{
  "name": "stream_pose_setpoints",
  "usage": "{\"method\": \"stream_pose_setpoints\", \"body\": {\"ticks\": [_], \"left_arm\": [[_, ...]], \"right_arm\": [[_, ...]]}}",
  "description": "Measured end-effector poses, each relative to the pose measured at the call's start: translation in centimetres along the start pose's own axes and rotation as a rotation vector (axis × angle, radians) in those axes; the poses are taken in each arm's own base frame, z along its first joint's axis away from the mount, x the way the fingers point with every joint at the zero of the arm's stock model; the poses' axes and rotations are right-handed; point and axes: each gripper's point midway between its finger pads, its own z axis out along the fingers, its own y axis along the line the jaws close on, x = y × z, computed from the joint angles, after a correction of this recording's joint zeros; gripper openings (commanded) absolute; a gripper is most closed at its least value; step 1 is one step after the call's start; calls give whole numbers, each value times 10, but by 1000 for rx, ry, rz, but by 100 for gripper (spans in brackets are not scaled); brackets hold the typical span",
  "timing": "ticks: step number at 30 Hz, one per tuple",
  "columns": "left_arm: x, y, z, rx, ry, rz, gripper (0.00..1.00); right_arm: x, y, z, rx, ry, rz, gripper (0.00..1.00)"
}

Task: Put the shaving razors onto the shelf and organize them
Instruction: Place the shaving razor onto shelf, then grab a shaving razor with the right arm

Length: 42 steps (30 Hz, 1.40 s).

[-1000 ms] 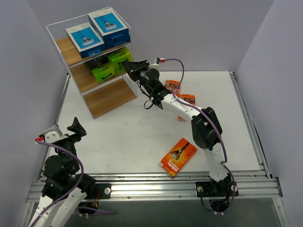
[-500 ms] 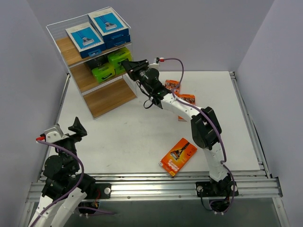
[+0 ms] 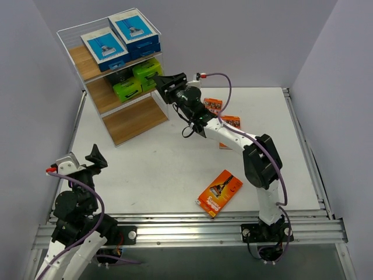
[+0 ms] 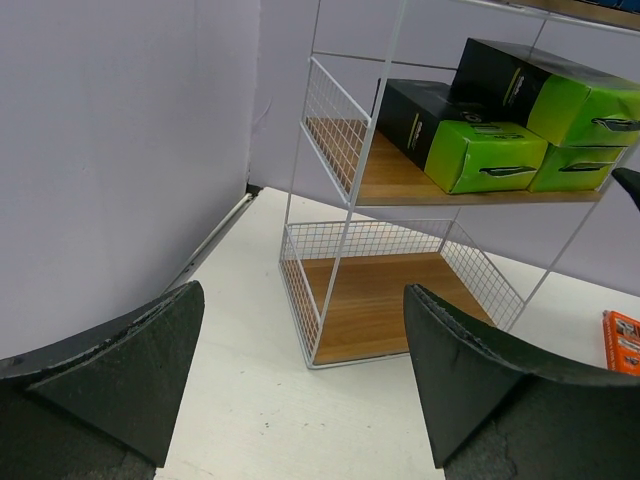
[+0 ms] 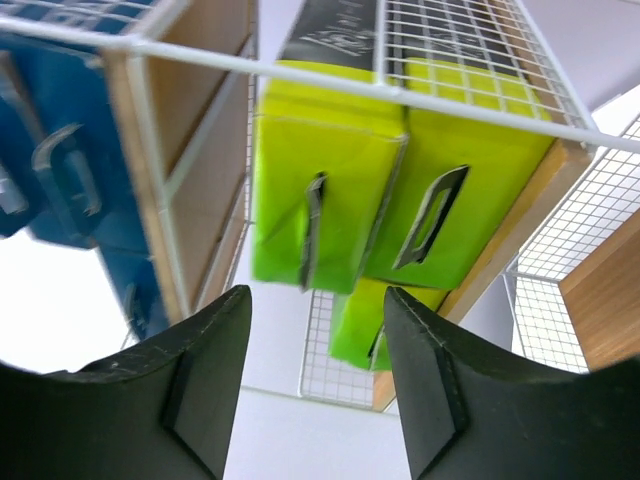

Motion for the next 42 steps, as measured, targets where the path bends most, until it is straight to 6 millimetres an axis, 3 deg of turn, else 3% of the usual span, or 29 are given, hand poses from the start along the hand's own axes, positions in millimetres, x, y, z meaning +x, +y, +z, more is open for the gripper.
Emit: {"method": "stream_pose_setpoints", "body": {"ticks": [7,12,19,26,30,35,42], "left_arm": [[-1,5,1,-20,-4,21,93],[1,3,2,-12,1,27,96],[11,-12,6,46,36,53,97],[36,-53,13,217,144,109,95],[54,-72,14,285,221,139,94],[77,-85,14,335,304,175,94],[84,-87,12,352,336,191,94]], "right_arm": [[-10,37,-38,-41,13,-20,58],[-29,38,-82,-23,15,-55,64],[-48,-3,-147,129,42,-209,84],[-68,-66,-212,342,73,-363,99],[-78,-97,-240,471,101,-447,97],[-78,-110,-279,557,139,-518,91],[-82,-146,-356,722,110,-508,100]]}}
